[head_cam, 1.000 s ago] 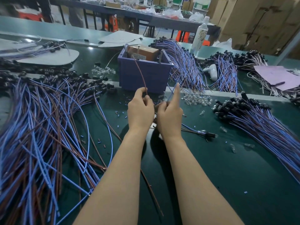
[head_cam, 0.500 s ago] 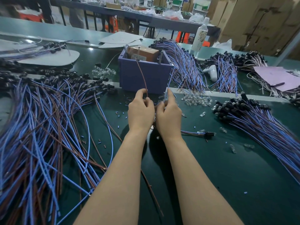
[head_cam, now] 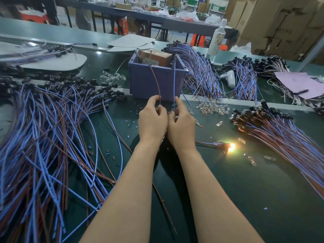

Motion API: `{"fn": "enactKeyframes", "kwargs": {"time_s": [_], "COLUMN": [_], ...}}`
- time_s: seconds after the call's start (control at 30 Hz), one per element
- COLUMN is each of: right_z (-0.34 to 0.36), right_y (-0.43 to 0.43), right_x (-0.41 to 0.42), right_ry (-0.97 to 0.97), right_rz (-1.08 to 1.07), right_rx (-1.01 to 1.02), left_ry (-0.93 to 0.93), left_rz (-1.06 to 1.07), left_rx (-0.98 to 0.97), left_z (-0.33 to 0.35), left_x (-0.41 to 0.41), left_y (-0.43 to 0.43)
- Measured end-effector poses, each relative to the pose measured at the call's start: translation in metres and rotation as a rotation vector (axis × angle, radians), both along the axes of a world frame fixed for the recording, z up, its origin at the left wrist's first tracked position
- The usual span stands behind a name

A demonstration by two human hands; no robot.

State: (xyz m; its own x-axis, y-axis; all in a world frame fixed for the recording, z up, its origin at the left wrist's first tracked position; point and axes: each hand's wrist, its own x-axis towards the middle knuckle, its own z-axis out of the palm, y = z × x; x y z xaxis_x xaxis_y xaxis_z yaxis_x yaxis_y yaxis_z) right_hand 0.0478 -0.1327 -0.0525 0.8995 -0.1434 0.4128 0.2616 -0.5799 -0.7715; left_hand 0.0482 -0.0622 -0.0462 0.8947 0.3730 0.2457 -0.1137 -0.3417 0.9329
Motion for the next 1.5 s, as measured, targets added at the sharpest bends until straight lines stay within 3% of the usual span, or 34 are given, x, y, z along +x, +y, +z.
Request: {"fn": "enactKeyframes", "kwargs": {"time_s": [1.5], "right_z": [0.0033], "right_y": [0.0009], "right_x": [-0.0024], "right_ry": [0.045], "right_rz": [-0.021], "right_rx": [0.033], "left_ry": [0.032], "left_rz": [-0.010], "left_rx": [0.019], "left_z": [-0.0010], "left_x": [0.0013], "left_y": [0.0008]}}
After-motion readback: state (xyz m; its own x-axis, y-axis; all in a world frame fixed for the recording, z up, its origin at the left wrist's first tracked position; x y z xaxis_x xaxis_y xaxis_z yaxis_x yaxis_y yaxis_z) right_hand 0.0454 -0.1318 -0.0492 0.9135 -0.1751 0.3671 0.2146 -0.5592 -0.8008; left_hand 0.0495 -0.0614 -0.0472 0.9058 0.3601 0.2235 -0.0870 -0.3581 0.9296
